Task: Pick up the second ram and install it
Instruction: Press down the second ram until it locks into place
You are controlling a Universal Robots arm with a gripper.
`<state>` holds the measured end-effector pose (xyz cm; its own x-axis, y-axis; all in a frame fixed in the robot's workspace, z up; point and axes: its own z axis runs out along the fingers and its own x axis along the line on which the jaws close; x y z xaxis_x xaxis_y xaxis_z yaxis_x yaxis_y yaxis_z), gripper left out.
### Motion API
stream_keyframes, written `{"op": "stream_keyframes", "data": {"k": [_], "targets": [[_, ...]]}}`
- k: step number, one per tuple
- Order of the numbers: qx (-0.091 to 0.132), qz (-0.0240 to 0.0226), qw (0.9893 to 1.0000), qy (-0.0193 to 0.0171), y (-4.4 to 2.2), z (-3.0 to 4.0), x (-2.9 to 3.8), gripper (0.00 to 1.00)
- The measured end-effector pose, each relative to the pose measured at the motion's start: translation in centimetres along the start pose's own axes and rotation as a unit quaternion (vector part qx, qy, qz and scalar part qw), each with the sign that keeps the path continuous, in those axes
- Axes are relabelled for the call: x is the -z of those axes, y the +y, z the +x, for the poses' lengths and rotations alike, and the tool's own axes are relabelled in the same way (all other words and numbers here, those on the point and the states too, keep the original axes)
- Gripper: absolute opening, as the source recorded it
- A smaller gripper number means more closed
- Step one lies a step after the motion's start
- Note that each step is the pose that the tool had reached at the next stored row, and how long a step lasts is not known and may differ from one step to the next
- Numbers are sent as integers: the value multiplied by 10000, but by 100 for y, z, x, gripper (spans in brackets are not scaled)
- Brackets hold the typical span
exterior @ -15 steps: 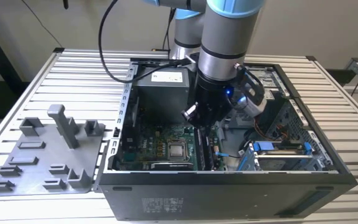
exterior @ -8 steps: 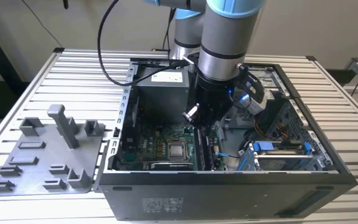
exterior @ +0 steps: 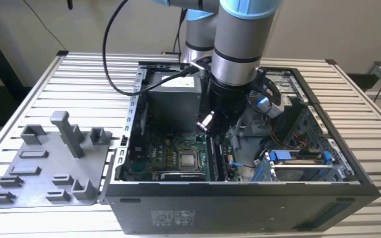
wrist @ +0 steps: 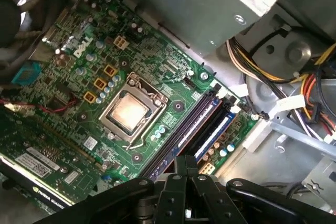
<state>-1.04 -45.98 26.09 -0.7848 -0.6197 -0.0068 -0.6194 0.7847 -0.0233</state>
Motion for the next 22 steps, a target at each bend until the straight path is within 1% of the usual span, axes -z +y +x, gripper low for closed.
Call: {"op": "stream_keyframes", "data": {"k": [2,5,7,9,13,17,19,22], "targets": [[175,-1,9998,-4,0,0,0,11],[452,-3,9990,-10,0,0,-1,11],[632,-4,9980,-14,0,0,-2,11],[811,-5,9967,-19,0,0,-4,11],[1147,-8,9934,-26,0,1,-11,11],[1433,-10,9897,-33,2,3,-25,11],[1575,-11,9875,-36,3,3,-31,11],[1789,-12,9839,-42,4,4,-44,11]]}}
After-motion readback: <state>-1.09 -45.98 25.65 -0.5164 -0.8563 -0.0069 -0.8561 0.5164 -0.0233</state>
